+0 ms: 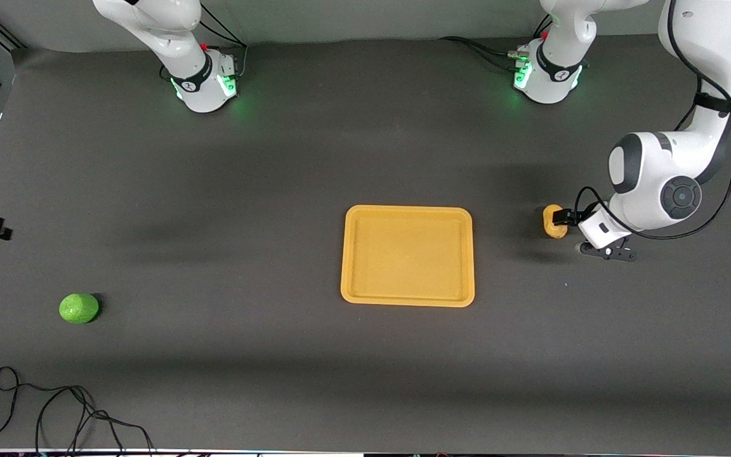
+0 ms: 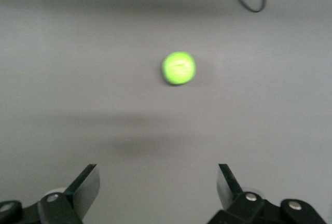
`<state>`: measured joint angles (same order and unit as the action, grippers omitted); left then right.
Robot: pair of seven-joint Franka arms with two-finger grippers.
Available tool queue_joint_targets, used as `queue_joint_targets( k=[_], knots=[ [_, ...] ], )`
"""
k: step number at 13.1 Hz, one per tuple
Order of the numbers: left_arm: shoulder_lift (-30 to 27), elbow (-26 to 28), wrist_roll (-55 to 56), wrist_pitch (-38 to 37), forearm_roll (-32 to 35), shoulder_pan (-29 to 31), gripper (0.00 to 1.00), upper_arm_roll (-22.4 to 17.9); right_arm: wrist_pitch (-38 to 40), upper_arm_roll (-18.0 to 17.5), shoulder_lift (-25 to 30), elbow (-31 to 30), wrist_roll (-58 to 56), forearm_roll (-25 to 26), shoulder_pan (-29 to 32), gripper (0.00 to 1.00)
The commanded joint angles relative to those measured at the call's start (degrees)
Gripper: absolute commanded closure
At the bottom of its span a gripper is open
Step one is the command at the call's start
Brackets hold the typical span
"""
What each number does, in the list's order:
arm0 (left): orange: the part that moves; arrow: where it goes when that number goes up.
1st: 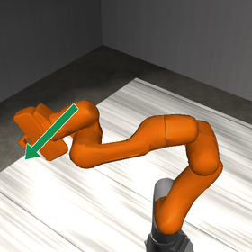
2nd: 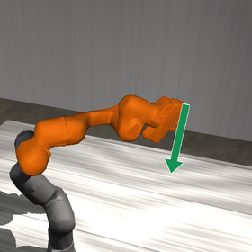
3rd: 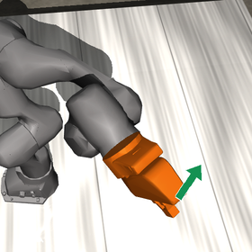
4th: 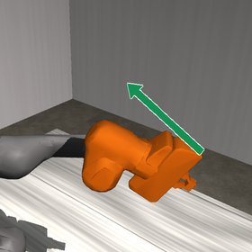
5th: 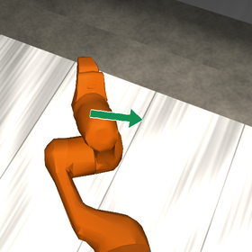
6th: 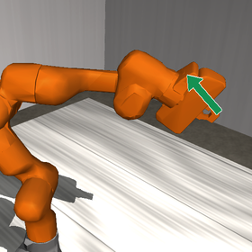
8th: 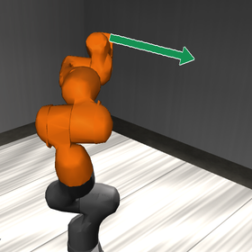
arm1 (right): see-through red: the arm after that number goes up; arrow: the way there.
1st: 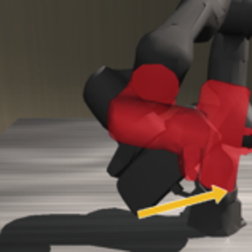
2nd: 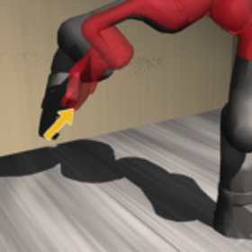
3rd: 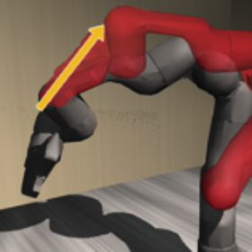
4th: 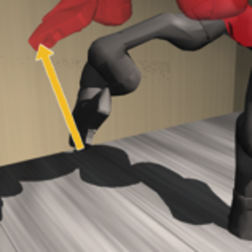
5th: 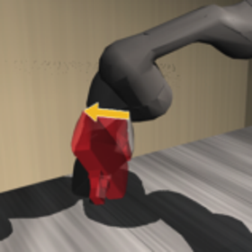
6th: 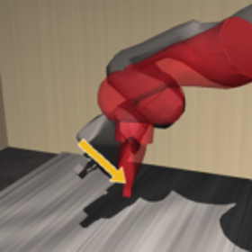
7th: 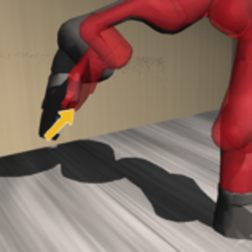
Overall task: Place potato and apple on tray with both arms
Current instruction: 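Lower the left gripper onto the yellow potato and close it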
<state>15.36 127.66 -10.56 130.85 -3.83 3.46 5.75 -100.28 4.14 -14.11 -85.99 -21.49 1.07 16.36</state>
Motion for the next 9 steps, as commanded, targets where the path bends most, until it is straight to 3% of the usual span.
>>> queue_joint_targets(
  k=[1, 5, 7, 9],
  knots=[
    [1.9, -0.7, -0.3, -0.7, -1.2, -2.7, 0.02, 0.5, 1.1, -0.1, -5.0, 6.7, -3.7, -0.8, 1.3, 0.00],
    [2.1, -0.3, -6.4, -1.4, -0.5, -1.2, 0.08, 0.0, -5.7, -0.1, -12.1, 6.4, -5.2, -4.8, 1.0, 0.00],
    [3.0, -0.2, -6.2, -1.0, -1.4, -0.7, 0.23, 0.0, -11.0, -0.4, -16.4, 6.2, -5.3, -5.5, 0.6, 0.00],
    [4.2, -0.2, -5.6, -0.4, -1.7, -1.5, 0.28, 0.2, -17.0, -0.4, -18.8, 3.5, -5.4, -6.1, 0.6, 0.00]
  ],
)
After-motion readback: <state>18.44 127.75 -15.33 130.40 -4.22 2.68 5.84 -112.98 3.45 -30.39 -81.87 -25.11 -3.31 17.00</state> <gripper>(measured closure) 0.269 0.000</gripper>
